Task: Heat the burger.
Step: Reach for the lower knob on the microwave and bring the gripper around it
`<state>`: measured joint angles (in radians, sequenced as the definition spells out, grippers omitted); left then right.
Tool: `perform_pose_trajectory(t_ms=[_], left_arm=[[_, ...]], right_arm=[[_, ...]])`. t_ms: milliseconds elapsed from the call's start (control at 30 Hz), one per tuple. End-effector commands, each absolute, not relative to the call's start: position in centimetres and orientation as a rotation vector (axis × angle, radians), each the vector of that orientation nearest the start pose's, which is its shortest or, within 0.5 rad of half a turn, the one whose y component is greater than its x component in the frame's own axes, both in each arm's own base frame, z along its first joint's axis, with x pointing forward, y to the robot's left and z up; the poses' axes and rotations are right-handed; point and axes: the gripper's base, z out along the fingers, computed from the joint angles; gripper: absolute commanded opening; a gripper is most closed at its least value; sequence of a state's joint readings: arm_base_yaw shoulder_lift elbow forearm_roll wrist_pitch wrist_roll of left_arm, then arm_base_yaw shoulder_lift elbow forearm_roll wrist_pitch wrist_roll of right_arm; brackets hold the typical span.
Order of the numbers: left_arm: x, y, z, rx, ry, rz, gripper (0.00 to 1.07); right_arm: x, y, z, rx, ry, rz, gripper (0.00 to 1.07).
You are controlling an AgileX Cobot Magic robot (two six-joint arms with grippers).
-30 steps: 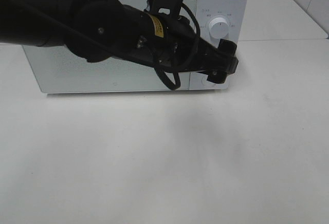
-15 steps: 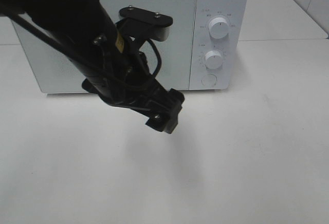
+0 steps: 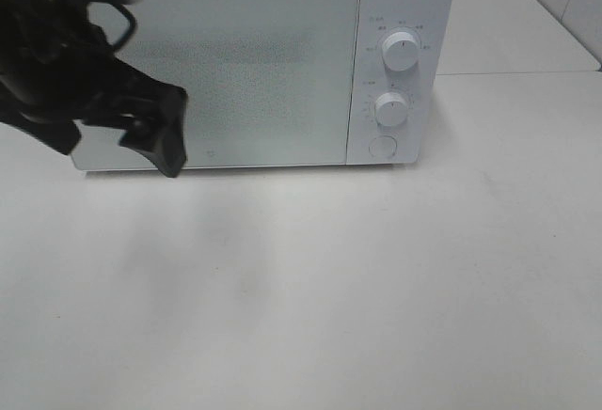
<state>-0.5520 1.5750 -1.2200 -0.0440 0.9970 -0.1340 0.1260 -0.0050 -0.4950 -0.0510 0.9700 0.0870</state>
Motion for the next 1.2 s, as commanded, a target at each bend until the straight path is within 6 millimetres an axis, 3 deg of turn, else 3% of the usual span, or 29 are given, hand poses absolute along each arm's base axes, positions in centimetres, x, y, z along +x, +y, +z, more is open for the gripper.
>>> perform_pose_trajectory(t_ms=[33, 100, 233, 300, 400, 467, 600, 867, 967, 1033, 1200], left_arm=[[26.8, -13.4, 28.7, 0.457, 2.845, -0.182, 1.0], [26.8, -12.5, 29.0, 0.426, 2.858, -0.173, 1.0], [26.1, -8.9, 30.1, 0.279, 2.879, -0.151, 1.0], [25.8, -8.4, 30.2, 0.258, 2.878, -0.149, 1.0], [24.8, -6.7, 30.5, 0.185, 2.866, -0.143, 1.0], [22.9, -4.9, 30.3, 0.105, 2.868, -0.136, 1.0], [21.1, -4.3, 29.8, 0.09, 2.864, -0.134, 1.0], [15.2, -3.3, 28.2, 0.089, 2.824, -0.14, 1.0], [14.6, -3.2, 28.0, 0.088, 2.81, -0.144, 1.0], [12.5, -2.8, 27.4, 0.118, 2.742, -0.148, 1.0], [10.7, -2.4, 26.1, 0.177, 2.707, -0.14, 1.0]], right_arm=[[-0.5, -0.4, 28.4, -0.033, 1.919, 0.085, 0.73], [-0.5, -0.4, 28.4, -0.033, 1.919, 0.085, 0.73], [-0.5, -0.4, 28.4, -0.033, 1.919, 0.085, 0.73], [-0.5, -0.4, 28.4, -0.033, 1.919, 0.085, 0.73], [-0.5, -0.4, 28.4, -0.033, 1.919, 0.085, 0.73], [-0.5, -0.4, 28.4, -0.033, 1.919, 0.085, 0.73], [-0.5, -0.4, 28.4, -0.033, 1.919, 0.085, 0.73], [-0.5, -0.4, 28.4, -0.033, 1.919, 0.085, 0.73], [-0.5, -0.4, 28.4, -0.033, 1.919, 0.085, 0.73], [-0.5, -0.4, 28.4, -0.033, 1.919, 0.085, 0.73], [-0.5, -0.4, 28.4, -0.033, 1.919, 0.085, 0.73]])
